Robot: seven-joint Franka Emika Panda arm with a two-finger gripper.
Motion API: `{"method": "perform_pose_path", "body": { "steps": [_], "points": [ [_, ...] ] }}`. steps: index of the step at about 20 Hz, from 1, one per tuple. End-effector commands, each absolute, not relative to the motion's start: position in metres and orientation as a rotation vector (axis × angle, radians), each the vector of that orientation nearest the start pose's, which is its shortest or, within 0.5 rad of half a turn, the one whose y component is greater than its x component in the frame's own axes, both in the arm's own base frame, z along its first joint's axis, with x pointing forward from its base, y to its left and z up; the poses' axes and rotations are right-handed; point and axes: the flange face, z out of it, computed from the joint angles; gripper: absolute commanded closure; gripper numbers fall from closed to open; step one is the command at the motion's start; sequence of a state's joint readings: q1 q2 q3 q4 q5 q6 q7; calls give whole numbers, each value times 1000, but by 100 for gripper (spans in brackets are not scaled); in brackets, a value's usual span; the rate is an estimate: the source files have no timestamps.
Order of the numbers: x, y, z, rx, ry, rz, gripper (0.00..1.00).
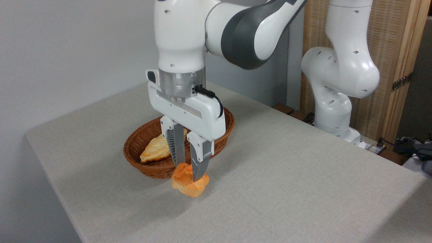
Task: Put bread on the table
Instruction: 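Lift the orange roll out of the basket and move it beside the basket, then open the gripper to release the roll onto the table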
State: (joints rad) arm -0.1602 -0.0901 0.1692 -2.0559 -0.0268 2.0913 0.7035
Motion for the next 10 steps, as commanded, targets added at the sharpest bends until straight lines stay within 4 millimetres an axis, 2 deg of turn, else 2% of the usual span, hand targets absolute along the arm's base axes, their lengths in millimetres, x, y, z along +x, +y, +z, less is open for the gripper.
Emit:
{"method": "perform_pose_path", "body": {
  "steps": [1,10],
  "points": [
    [542,14,485,-2943,1036,-172,0],
    [543,17,484,-2948,1026,-171,0]
  ]
}}
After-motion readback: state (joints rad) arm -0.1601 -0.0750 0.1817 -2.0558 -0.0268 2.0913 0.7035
